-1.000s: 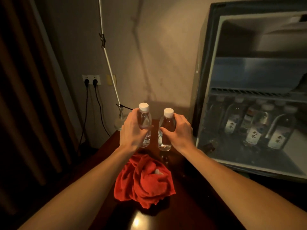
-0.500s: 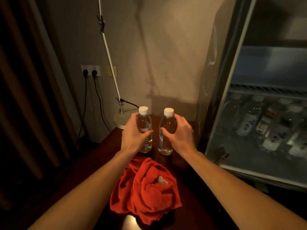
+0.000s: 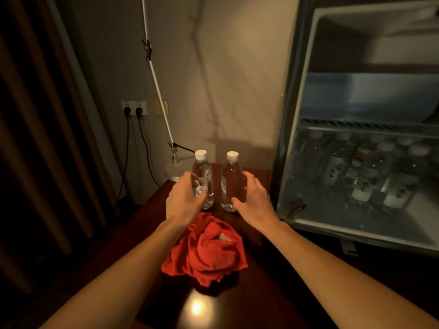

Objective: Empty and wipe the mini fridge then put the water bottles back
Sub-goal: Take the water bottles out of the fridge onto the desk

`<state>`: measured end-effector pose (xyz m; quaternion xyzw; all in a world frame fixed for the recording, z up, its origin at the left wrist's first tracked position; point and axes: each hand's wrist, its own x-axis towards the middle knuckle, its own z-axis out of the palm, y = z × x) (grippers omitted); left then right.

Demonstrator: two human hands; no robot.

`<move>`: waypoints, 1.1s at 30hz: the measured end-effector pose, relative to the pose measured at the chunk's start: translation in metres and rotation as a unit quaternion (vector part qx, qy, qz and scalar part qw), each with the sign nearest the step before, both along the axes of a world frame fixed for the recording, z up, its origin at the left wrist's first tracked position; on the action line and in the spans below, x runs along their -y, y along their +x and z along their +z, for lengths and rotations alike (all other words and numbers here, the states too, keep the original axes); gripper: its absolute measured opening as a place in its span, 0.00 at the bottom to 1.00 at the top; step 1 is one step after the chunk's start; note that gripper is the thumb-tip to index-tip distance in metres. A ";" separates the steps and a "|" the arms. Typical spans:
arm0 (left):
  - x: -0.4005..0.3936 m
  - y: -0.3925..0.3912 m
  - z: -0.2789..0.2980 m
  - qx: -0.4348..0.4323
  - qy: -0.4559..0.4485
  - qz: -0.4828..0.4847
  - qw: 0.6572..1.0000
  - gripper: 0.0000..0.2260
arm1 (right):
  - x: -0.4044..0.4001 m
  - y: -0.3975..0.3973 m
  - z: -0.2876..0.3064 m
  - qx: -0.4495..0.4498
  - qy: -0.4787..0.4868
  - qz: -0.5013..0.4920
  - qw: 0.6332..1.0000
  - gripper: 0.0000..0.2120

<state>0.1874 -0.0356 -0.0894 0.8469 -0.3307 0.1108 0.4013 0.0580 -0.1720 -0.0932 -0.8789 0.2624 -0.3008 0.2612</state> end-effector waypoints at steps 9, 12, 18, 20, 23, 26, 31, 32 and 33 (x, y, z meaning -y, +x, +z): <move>0.018 -0.093 0.000 0.037 0.042 -0.160 0.986 0.06 | -0.008 -0.087 0.013 0.017 -0.104 0.007 0.994 0.13; 0.033 -0.124 0.000 0.039 0.043 -0.184 0.981 0.09 | 0.006 -0.122 0.015 0.020 -0.113 -0.024 0.993 0.10; 0.068 -0.178 0.005 0.028 0.049 -0.237 0.970 0.06 | 0.042 -0.184 0.020 0.016 -0.084 -0.086 0.993 0.09; 0.081 -0.193 0.006 0.036 0.061 -0.233 0.970 0.06 | 0.055 -0.199 0.020 0.010 -0.071 -0.105 0.992 0.09; 0.097 -0.208 0.005 0.061 0.070 -0.237 0.967 0.09 | 0.072 -0.218 0.018 -0.022 -0.038 -0.129 0.991 0.12; 0.112 -0.215 0.001 0.097 0.095 -0.237 0.962 0.14 | 0.087 -0.229 0.014 -0.066 -0.004 -0.142 0.988 0.17; 0.130 -0.215 -0.003 0.104 0.098 -0.202 0.969 0.27 | 0.106 -0.229 0.005 -0.092 0.031 -0.134 0.986 0.23; 0.133 -0.214 -0.004 0.098 0.093 -0.191 0.972 0.28 | 0.108 -0.225 0.004 -0.094 0.035 -0.125 0.987 0.24; 0.136 -0.212 -0.005 0.093 0.086 -0.183 0.975 0.29 | 0.109 -0.221 0.004 -0.095 0.038 -0.115 0.988 0.26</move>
